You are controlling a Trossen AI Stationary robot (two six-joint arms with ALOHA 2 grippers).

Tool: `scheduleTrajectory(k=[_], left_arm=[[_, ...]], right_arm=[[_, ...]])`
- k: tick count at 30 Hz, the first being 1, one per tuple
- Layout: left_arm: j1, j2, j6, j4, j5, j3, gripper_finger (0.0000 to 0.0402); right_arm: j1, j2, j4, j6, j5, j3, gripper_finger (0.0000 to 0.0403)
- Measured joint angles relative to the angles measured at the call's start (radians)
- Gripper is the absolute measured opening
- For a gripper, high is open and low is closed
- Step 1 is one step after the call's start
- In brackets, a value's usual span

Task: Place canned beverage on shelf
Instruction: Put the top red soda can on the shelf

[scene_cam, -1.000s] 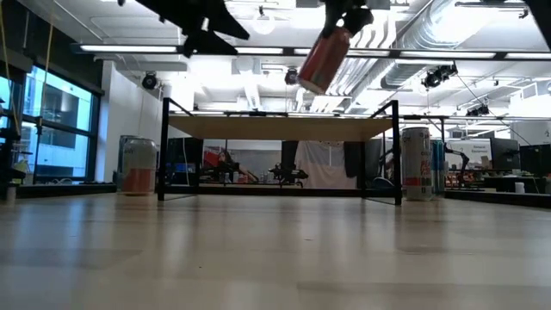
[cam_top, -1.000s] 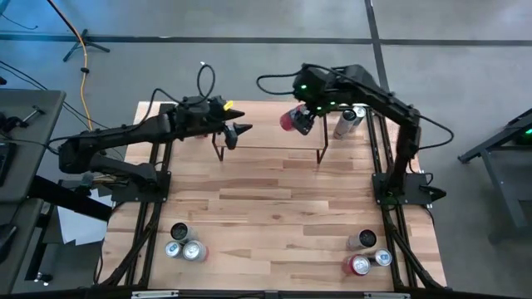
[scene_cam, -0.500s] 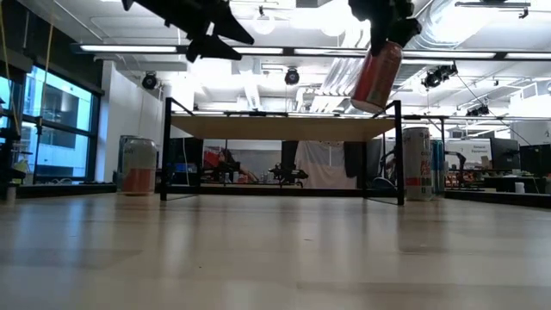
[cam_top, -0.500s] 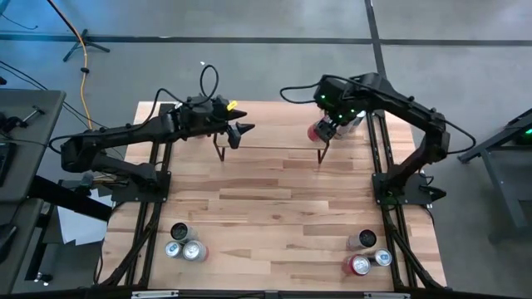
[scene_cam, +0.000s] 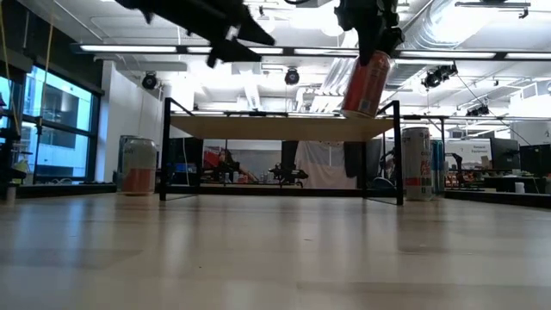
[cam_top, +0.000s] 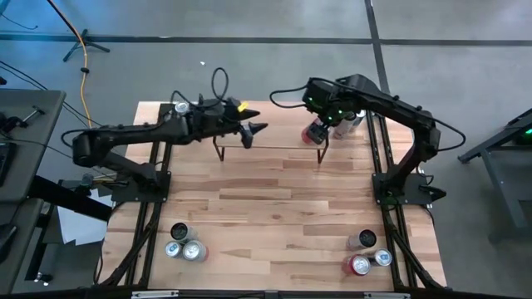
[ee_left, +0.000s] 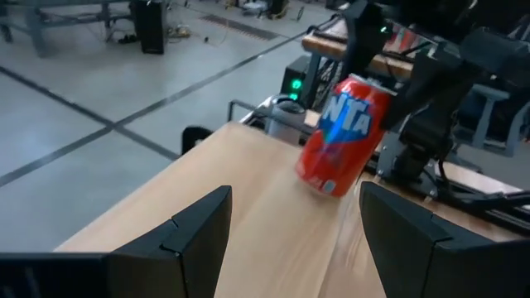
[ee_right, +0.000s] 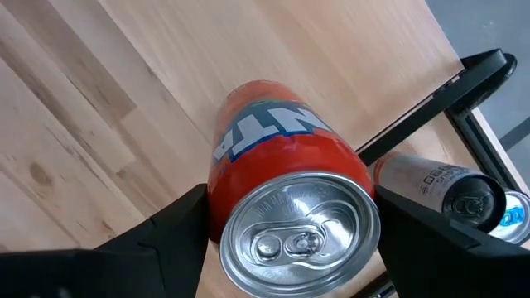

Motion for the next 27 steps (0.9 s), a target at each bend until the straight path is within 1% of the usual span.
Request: scheduleTrajectory(k=[3,6,10,13,15,19,22,24,27], left_arm=[[-0.017,0.077,0.018,0.106,0.001,0.000,0.0229],[-0.027,0.136,0.044,0.204,0.002,0.000,0.0229],[-0.030,0.176,0.060,0.284,0.002,0.000,0.0229],[-0.029,0.181,0.066,0.286,0.002,0.000,0.0229],[-0.029,0.181,0.089,0.286,0.002,0.000,0.0229],[-0.026,0.152,0.143,0.270,0.006,0.001,0.0229],[-0.018,0.124,0.142,0.232,0.048,0.001,0.0229],[-0.010,0.117,0.112,0.194,0.086,0.001,0.0227],[-0.004,0.117,0.086,0.170,0.121,0.001,0.0215]], right_arm=[[0.000,0.008,0.024,-0.003,-0.013,0.021,0.0277],[-0.001,0.010,0.071,-0.001,-0.053,0.035,0.0277],[0.003,0.016,0.062,0.000,-0.061,0.035,0.0277],[0.012,0.027,0.120,-0.011,-0.058,0.035,0.0277],[0.017,0.037,0.151,-0.015,-0.076,0.035,0.0277],[0.025,0.056,0.174,-0.016,-0.097,0.035,0.0277],[0.029,0.059,0.191,-0.024,-0.097,0.036,0.0277],[0.034,0.061,0.222,-0.029,-0.095,0.036,0.0277],[0.040,0.061,0.260,-0.031,-0.098,0.036,0.0277]])
